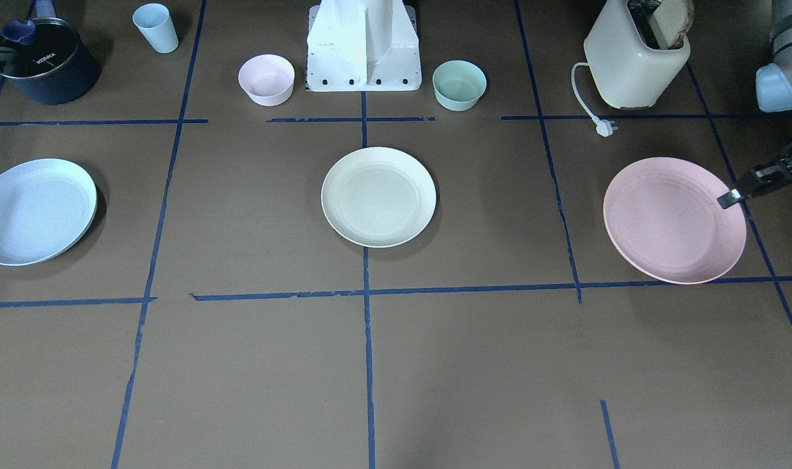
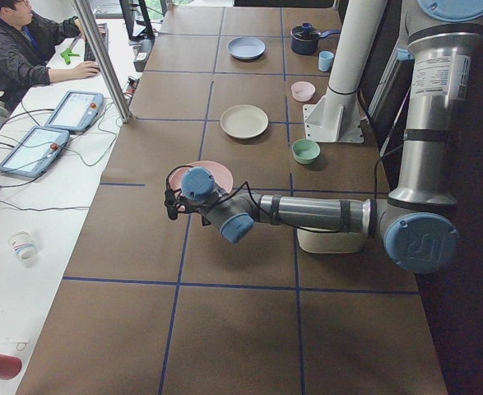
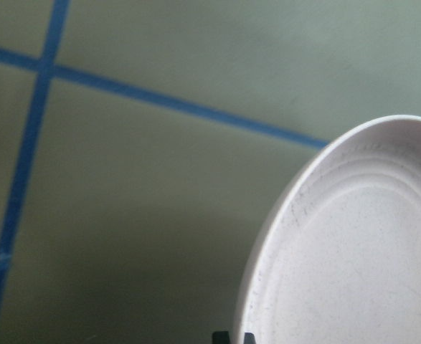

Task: Stack three plates with pink and blue
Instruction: 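Grasp the pink plate rim with the left gripper and lift it, then carry the pink plate onto the cream plate and release it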

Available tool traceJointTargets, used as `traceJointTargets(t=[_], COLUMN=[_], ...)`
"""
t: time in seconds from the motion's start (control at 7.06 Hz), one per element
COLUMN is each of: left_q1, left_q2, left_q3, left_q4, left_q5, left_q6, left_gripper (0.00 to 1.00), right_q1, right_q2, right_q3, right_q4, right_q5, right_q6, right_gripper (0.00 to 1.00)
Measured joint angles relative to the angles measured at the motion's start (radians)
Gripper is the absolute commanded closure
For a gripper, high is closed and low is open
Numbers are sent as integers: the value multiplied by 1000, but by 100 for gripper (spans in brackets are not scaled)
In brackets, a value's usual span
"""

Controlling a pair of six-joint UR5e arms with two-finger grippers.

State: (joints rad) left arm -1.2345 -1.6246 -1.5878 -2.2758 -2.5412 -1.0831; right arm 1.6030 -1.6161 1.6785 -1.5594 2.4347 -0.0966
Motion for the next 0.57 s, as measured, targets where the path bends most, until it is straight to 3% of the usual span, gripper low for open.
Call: traceJointTargets(t=[0.28, 0.57], left_q1=[212, 375], left_q2=[-83, -164], left_q3=[-83, -103], left_q4=[4, 4], left_q5=[157, 283], left_q6=[-281, -466], left_gripper=[100, 100], right_q1=[0, 0], right_q2=[-3, -4], right_q3=[3, 5], right_q4=[1, 1], right_q5=[2, 3], right_q6=[1, 3], right_gripper=[0, 0])
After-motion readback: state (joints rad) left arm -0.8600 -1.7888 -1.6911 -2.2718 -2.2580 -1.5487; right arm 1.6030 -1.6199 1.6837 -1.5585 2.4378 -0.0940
